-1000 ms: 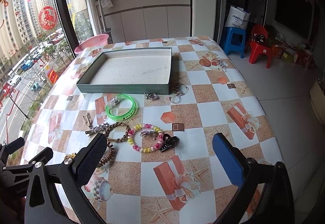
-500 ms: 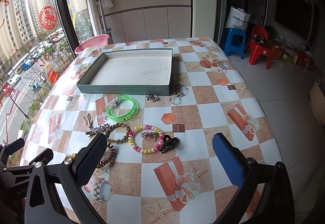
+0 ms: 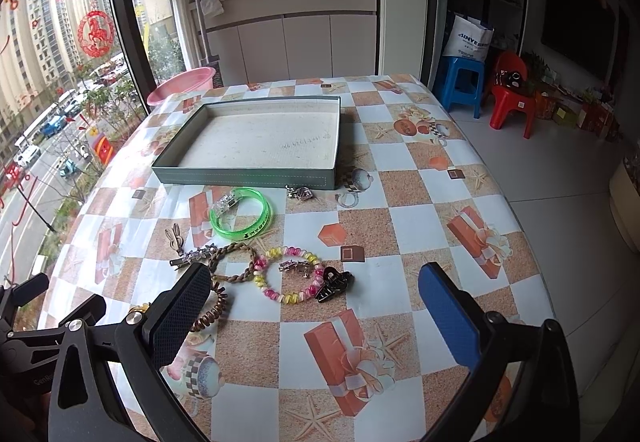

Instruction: Organize jewelry

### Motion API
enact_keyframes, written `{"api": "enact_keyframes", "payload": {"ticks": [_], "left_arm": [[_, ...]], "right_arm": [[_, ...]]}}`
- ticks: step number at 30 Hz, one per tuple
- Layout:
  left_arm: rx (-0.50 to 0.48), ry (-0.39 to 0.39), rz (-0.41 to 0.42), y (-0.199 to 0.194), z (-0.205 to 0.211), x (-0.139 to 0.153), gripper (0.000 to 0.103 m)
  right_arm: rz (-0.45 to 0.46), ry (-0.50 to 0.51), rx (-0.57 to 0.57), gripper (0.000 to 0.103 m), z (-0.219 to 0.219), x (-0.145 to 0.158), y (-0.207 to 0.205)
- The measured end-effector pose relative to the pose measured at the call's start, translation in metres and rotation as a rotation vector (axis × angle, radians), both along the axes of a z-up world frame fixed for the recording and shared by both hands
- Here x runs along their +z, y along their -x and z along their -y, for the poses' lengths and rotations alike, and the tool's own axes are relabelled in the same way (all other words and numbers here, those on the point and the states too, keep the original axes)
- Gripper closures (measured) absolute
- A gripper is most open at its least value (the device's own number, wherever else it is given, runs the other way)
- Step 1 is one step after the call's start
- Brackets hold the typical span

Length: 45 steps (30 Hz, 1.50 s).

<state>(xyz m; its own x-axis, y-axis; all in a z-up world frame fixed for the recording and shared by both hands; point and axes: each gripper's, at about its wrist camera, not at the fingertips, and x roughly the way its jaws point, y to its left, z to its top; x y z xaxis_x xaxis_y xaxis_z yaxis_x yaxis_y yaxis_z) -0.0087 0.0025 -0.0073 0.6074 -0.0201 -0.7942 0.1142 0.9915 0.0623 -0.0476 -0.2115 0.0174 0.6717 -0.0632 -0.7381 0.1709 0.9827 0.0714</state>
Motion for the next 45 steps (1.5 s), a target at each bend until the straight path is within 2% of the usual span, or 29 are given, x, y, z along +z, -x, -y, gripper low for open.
{"api": "enact_keyframes", "payload": {"ticks": [45], "left_arm": [[-0.001, -0.006, -0.022, 0.005, -0.008, -0.011, 0.0]], "right_arm": [[-0.02, 0.008, -0.004, 0.0, -0.001, -0.005, -0.002]]}}
